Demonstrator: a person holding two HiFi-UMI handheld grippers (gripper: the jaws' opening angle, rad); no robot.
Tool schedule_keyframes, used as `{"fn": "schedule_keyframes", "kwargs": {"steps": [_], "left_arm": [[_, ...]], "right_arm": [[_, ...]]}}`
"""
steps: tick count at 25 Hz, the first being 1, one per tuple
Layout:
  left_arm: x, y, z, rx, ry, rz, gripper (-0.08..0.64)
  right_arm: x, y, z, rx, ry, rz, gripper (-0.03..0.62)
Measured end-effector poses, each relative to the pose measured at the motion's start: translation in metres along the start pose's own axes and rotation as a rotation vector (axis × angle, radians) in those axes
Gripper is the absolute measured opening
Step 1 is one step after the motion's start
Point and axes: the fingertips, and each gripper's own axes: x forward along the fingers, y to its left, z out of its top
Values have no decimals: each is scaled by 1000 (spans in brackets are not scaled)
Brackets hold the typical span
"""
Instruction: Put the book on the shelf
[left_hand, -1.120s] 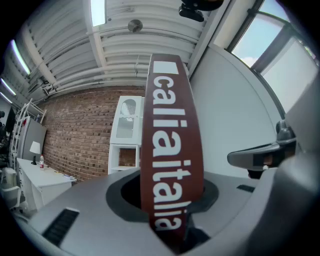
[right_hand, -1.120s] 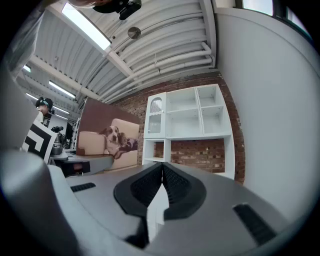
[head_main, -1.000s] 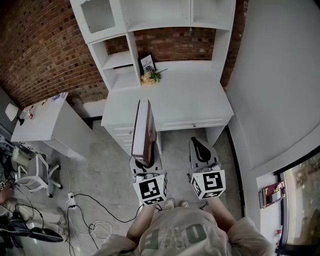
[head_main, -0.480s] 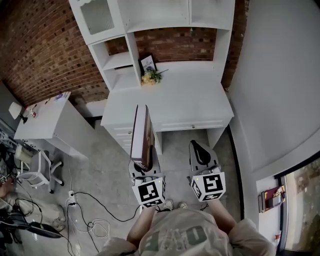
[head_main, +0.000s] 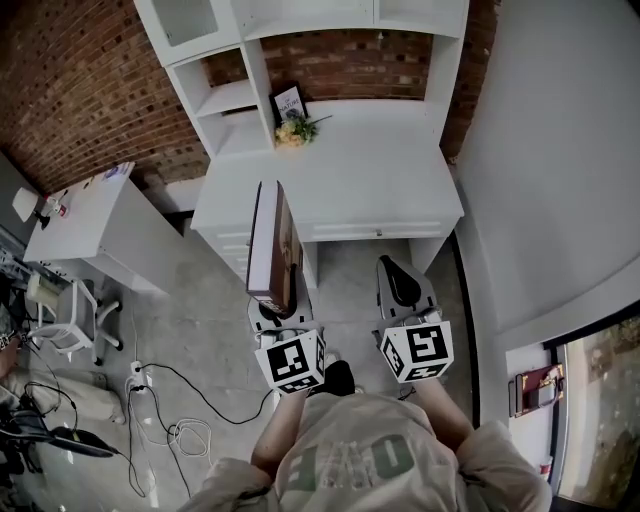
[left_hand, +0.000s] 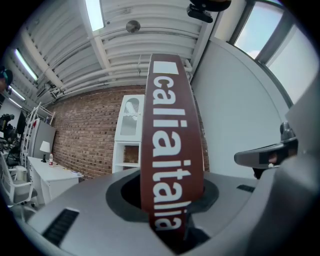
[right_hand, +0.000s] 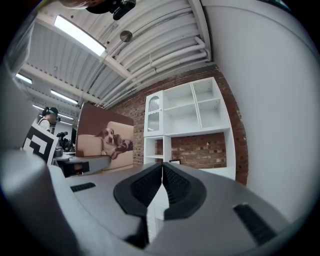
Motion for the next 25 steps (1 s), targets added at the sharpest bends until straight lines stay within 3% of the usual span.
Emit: {"fn": "schedule_keyframes", "kwargs": {"steps": [8, 13, 20, 25], "left_arm": [[62, 4, -6, -17, -41, -13, 155], [130, 0, -17, -84, -67, -58, 155], [244, 21, -3, -23, -57, -95, 155], [334, 42, 9, -23, -71, -109, 155]], "right_arm": [[45, -28, 5, -16, -59, -13, 17], [90, -54, 2, -63, -65, -43, 17], [205, -75, 11, -40, -53, -65, 17], [299, -97, 20, -47, -49, -88, 17]]}}
